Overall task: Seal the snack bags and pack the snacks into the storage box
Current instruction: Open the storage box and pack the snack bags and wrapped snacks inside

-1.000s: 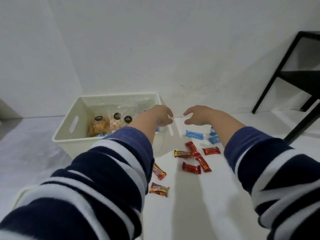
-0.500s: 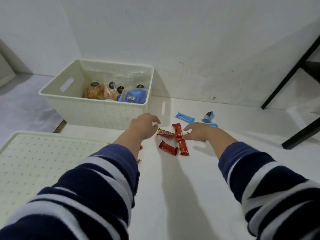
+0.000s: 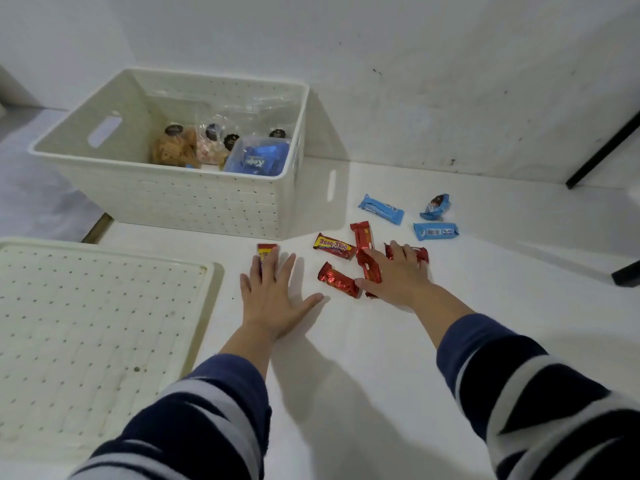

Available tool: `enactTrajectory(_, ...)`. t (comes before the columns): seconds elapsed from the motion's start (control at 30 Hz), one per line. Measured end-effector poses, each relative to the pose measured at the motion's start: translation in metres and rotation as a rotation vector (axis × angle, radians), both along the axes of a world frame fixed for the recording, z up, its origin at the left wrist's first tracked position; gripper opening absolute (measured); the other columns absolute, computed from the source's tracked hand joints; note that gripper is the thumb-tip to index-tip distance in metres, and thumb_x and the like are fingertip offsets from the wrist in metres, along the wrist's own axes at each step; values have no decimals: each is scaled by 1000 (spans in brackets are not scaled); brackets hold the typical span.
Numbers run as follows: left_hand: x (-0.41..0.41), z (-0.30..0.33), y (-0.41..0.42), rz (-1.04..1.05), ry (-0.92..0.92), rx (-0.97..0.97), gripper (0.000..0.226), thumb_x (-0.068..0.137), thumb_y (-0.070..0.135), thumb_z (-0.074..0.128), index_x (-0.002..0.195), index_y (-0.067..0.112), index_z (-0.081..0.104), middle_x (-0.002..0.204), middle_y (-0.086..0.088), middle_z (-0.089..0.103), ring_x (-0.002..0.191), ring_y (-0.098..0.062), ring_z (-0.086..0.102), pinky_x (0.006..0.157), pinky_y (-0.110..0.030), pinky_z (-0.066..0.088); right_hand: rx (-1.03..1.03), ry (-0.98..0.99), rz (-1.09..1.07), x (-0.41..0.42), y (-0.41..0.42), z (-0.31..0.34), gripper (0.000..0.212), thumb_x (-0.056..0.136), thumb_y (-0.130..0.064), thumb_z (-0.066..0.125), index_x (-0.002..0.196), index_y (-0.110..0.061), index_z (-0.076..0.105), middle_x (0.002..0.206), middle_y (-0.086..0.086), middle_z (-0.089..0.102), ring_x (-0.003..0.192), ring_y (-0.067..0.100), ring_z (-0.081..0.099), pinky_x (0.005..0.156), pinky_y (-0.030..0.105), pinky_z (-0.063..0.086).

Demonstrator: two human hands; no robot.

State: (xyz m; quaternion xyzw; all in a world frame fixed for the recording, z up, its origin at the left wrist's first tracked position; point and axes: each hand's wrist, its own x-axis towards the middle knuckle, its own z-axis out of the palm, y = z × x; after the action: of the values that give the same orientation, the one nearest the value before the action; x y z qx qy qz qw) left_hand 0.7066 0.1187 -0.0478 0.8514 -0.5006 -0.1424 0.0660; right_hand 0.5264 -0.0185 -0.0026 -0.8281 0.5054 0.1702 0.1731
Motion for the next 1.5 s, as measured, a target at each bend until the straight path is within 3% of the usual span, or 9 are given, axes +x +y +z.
enactTrajectory(0.17, -20, -3, -31, -109, -16, -63, 106, 62, 89, 16, 151, 33, -2, 160, 4, -6, 148, -28, -6, 117, -53, 7, -46, -26, 38, -10, -9, -6, 72, 88, -63, 43, 149, -44, 9, 161, 6, 1, 148, 32, -3, 117, 59, 8)
enactTrajectory(0.3, -31, -2, -54, -174, 16, -132, 106, 61, 88, 27, 150, 35, 4, 160, 3, -3, 147, -30, -3, 118, -53, 12, -111, -107, -2, -22, -22, -9, 66, 89, -65, 40, 147, -46, 16, 161, 6, 4, 149, 30, -1, 118, 58, 5)
enactTrajectory(0.6, -35, -4, -105, -353, -65, -96, 101, 59, 91, 29, 146, 50, 0, 158, 9, -15, 146, -34, -16, 118, -56, 0, -176, -162, -193, -36, -104, -12, 61, 93, -65, 25, 149, -43, 15, 161, 9, -6, 147, 37, -14, 118, 57, -4)
enactTrajectory(0.77, -36, -11, -116, -405, -89, -137, 83, 68, 87, 30, 142, 54, 15, 159, 10, 7, 146, -35, 0, 117, -56, 3, -97, -159, -223, -24, -125, -18, 57, 91, -69, 20, 146, -52, 17, 162, 6, -4, 147, 36, -13, 116, 61, -2)
enactTrajectory(1.07, -40, -19, -117, -321, -113, -249, 67, 77, 76, 36, 137, 47, 36, 151, 7, 35, 144, -29, 19, 115, -51, 15, -102, -137, -54, -24, -103, -28, 83, 67, -91, 26, 143, -56, 18, 161, -4, 1, 149, 26, -11, 111, 69, 0)
enactTrajectory(1.33, -39, -22, -109, -246, -108, -403, 43, 81, 55, 50, 117, 36, 59, 128, 4, 58, 122, -28, 48, 99, -46, 39, -2, -83, -30, -29, -63, -29, 112, 54, -94, 43, 147, -47, 2, 159, -5, -19, 145, 29, -24, 108, 72, -3)
enactTrajectory(1.4, -40, -24, -103, -226, -115, -445, 41, 80, 52, 51, 113, 31, 64, 121, 2, 62, 116, -29, 53, 92, -45, 43, -89, -64, 1, -29, -51, -34, 109, 59, -92, 42, 148, -42, 5, 160, -2, -14, 146, 33, -18, 109, 70, 1)
enactTrajectory(1.5, -40, -29, -95, -212, -89, -493, 38, 80, 48, 53, 108, 28, 68, 116, -1, 64, 110, -30, 56, 84, -43, 47, -329, -125, 21, -30, -36, -47, 84, 71, -82, 27, 142, -36, 32, 157, 3, 18, 145, 34, 14, 108, 63, 21)
